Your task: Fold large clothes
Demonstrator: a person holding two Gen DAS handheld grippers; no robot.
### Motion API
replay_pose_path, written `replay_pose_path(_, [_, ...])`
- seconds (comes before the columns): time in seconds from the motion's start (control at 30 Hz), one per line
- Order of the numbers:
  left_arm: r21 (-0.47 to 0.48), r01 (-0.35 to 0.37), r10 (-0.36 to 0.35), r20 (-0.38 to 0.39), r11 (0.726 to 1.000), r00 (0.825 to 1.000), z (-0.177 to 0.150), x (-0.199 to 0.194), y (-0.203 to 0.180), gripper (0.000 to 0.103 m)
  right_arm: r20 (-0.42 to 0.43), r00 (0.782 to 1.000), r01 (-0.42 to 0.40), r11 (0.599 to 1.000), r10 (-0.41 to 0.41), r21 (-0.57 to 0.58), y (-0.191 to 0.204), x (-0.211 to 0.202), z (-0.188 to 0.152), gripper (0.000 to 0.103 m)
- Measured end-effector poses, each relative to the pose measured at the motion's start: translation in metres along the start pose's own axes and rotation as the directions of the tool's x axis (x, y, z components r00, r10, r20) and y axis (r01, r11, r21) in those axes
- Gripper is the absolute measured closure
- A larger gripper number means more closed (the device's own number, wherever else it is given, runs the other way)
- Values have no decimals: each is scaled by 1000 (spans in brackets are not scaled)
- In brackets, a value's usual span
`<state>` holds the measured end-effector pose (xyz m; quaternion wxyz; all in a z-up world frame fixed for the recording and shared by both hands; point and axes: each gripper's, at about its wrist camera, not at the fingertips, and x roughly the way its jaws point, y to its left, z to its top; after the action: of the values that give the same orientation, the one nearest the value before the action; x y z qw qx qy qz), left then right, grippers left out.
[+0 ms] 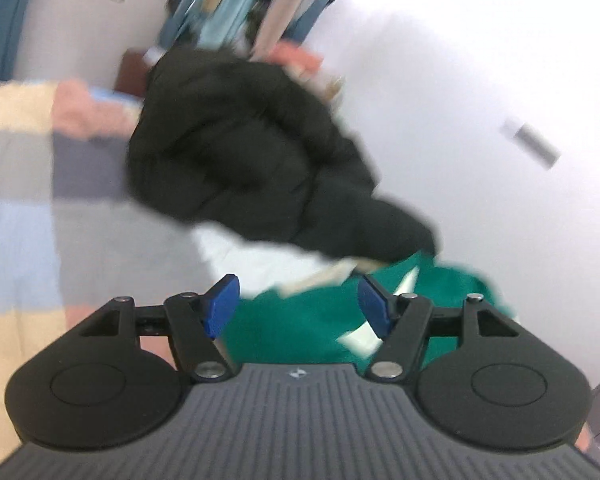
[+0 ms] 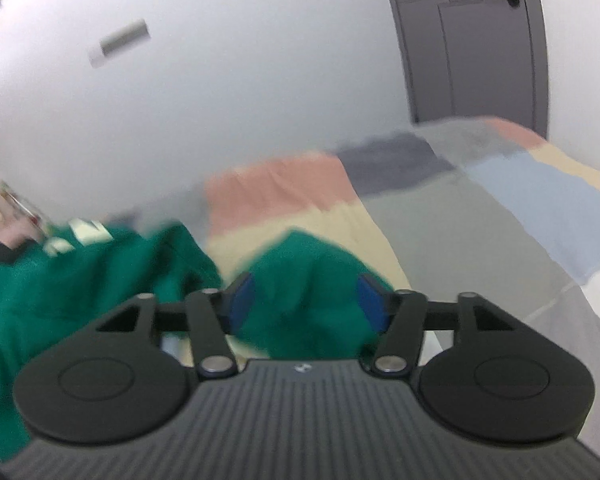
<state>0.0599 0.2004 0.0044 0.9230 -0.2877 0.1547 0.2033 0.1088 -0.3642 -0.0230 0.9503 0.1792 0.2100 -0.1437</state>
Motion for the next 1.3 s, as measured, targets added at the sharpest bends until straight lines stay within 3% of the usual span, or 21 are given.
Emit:
replay_pose_path(0.1, [53,105,-107,39,993,994,2,-16,-19,32,69,991,-117,993,117,3,9,-17,8,42])
replay_pose_path(0.2, [94,256,-256,-17,962,967,-6,-13,-41,32,69,969,-235,970,239,-53,30,-20,9,41])
replay_pose_path(0.33, [109,398,-374,-186,911,908,-33,15,-73,32,-74,903,-427,903,423,-48,65,9,-6,41])
replay_pose_path(0.4, [110,427,-387,-268,897,882,-53,32,-86,32,-150,878,-465,884,455,-41,81,29,-18,42])
replay_pose_path(0.47, [133,429,-368,-329,893,870,-69,48,-96,32,-211,868,-470,881,449,-60,95,50,-32,41])
replay_pose_path(0.57, [245,411,-308,-368,878,877,-98,65,-110,33,-269,875,-448,885,403,-130,113,75,-52,42])
replay_pose_path(0.67, [287,434,-285,-441,854,851,-119,88,-117,33,-285,907,-373,906,311,-201,118,97,-66,37])
replay_pose_path(0.73, [314,434,-269,-453,844,850,-130,94,-119,33,-323,887,-394,905,329,-159,114,106,-74,35])
replay_pose_path(0.8, [346,435,-252,-462,831,850,-138,97,-125,33,-377,842,-444,892,385,-83,112,116,-80,35])
replay_pose_path(0.9, [365,435,-245,-463,823,852,-146,97,-130,41,-395,833,-465,878,389,-116,117,115,-80,37])
replay_pose_path(0.93, [377,431,-238,-460,820,855,-148,92,-131,47,-399,830,-472,873,391,-126,117,116,-79,43])
replay_pose_path(0.97, [391,422,-226,-457,818,860,-148,91,-133,51,-402,828,-476,869,391,-135,118,115,-79,62])
replay_pose_path(1.03, [393,414,-218,-455,821,864,-146,89,-133,65,-418,811,-503,853,410,-137,120,110,-78,82])
replay_pose_path(1.13, [374,404,-220,-447,835,867,-136,77,-127,80,-403,811,-525,831,424,-184,125,90,-76,88])
replay_pose_path(1.3, [305,404,-251,-435,863,865,-113,44,-114,87,-350,806,-559,809,478,-181,117,49,-58,89])
